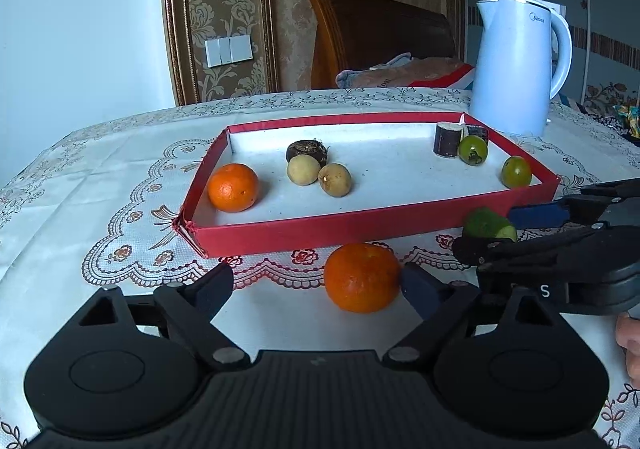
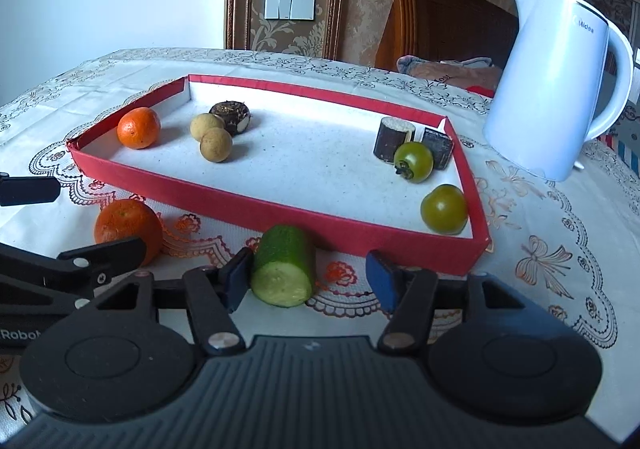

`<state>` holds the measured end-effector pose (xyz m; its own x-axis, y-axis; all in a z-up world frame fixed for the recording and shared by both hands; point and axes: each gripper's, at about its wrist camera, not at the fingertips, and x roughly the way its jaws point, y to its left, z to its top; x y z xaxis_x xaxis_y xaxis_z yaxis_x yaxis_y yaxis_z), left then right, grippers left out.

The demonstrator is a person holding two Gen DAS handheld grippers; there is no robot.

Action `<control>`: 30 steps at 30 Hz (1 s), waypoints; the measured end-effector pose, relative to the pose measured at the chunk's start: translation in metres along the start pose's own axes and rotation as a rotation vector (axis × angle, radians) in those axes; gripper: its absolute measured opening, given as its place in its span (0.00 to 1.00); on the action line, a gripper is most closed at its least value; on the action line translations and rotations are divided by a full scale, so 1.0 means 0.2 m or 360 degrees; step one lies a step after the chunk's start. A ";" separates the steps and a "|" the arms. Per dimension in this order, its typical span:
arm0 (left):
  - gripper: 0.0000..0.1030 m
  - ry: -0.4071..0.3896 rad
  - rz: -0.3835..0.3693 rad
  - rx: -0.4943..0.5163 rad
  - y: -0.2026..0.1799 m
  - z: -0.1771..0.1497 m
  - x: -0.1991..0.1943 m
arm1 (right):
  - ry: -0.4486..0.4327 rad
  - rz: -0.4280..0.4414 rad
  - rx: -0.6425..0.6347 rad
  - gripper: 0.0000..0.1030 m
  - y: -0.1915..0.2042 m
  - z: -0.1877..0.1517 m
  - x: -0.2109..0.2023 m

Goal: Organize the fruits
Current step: 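Lower the left tool toward an orange while the right tool approaches a cucumber slice, then close the left tool on the orange while the right tool grasps the cucumber slice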

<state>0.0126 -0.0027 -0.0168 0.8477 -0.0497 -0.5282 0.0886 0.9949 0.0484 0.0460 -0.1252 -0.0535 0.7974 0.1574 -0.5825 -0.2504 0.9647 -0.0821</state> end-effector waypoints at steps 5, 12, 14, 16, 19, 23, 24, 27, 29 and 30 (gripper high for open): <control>0.51 -0.0013 -0.0051 0.0052 -0.03 0.00 0.00 | -0.0018 0.0024 -0.0031 0.40 0.02 0.00 -0.01; 0.38 -0.0015 -0.0091 0.0056 -0.05 0.00 -0.01 | -0.0028 0.0046 -0.0065 0.30 0.03 0.00 -0.01; 0.38 -0.0018 -0.0089 0.0059 -0.05 0.00 -0.01 | -0.0032 0.0037 -0.0077 0.29 0.04 0.00 -0.01; 0.38 -0.0018 -0.0083 0.0054 -0.05 0.00 -0.01 | -0.0036 0.0032 -0.0085 0.29 0.05 0.00 -0.02; 0.38 -0.0023 -0.0067 0.0043 -0.04 0.00 -0.01 | -0.0040 0.0030 -0.0082 0.29 0.05 0.00 -0.02; 0.38 -0.0042 -0.0059 0.0024 -0.03 0.00 -0.02 | -0.0072 0.0016 -0.0062 0.29 0.04 -0.01 -0.04; 0.38 -0.0051 -0.0060 0.0023 -0.03 0.00 -0.03 | -0.0087 0.0012 -0.0057 0.29 0.04 -0.01 -0.05; 0.38 -0.0093 -0.0058 0.0013 -0.02 0.00 -0.05 | -0.0128 0.0011 -0.0053 0.29 0.03 -0.01 -0.08; 0.38 -0.0135 -0.0058 0.0003 -0.02 0.00 -0.07 | -0.0164 0.0012 -0.0042 0.29 0.02 -0.02 -0.11; 0.38 -0.0156 -0.0062 -0.0002 -0.01 0.00 -0.08 | -0.0184 0.0010 -0.0031 0.29 0.01 -0.02 -0.12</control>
<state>-0.0018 -0.0048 -0.0075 0.8907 -0.0964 -0.4442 0.1215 0.9922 0.0283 0.0238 -0.1284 -0.0426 0.8535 0.1877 -0.4861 -0.2652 0.9595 -0.0951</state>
